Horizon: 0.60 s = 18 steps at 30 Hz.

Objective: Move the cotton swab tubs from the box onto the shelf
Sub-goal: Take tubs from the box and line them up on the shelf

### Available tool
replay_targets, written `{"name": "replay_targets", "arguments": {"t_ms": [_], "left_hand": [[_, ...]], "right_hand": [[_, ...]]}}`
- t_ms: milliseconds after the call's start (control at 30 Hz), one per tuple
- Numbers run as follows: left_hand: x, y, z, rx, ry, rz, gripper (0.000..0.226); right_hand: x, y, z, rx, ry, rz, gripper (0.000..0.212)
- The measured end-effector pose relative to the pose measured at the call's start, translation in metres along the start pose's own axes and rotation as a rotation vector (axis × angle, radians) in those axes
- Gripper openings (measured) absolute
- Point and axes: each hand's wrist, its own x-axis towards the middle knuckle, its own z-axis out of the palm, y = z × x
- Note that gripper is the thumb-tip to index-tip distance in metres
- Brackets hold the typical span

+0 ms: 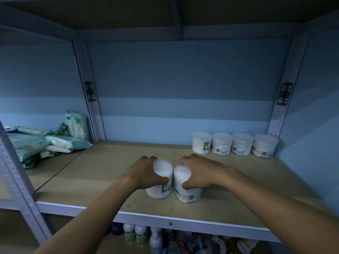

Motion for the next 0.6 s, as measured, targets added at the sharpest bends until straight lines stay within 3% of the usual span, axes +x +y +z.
{"name": "replay_targets", "arguments": {"t_ms": [600], "left_hand": [[0.108,-0.004,0.001,-0.007,0.106,0.031,0.06]], "right_hand": [[0.112,0.046,0.0,0.053,0.077,0.037,0.071]]}}
